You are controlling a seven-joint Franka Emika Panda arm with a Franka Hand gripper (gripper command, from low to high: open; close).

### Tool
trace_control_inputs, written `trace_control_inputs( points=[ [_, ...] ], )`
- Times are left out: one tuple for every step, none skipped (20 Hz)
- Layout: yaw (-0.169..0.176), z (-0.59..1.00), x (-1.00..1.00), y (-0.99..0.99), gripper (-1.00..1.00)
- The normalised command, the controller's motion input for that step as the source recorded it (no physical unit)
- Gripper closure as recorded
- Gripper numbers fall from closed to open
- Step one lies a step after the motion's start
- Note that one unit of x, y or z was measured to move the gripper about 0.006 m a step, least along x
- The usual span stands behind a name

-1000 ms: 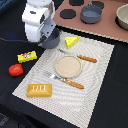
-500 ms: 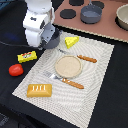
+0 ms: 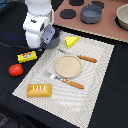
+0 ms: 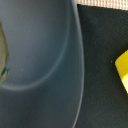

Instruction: Interact with the objects in diverse but meaningful ways.

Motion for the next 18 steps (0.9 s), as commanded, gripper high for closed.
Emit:
trace_control_inputs(
  points=[
    [0.0, -0.04, 0.0, 0.0, 1.0],
    [0.0, -0.04, 0.0, 0.0, 1.0],
    [0.0, -0.05, 0.0, 0.0, 1.0],
    [0.0, -0.06, 0.0, 0.0, 1.0],
    [0.0, -0.07, 0.0, 0.0, 1.0],
    [0.0, -0.07, 0.0, 0.0, 1.0],
    [0.0, -0.05, 0.0, 0.0, 1.0],
    [0.0, -0.06, 0.0, 0.0, 1.0],
    [0.0, -0.06, 0.0, 0.0, 1.0],
    [0.0, -0.05, 0.0, 0.0, 1.0],
    [0.0, -0.06, 0.0, 0.0, 1.0],
    [0.0, -0.04, 0.0, 0.0, 1.0],
    [0.0, -0.04, 0.0, 0.0, 1.0],
    [0.0, -0.05, 0.0, 0.0, 1.0],
    [0.0, -0.05, 0.0, 0.0, 1.0],
    [0.0, -0.04, 0.0, 0.0, 1.0],
    [0.0, -0.03, 0.0, 0.0, 1.0],
    [0.0, -0.02, 0.0, 0.0, 1.0]
  ],
)
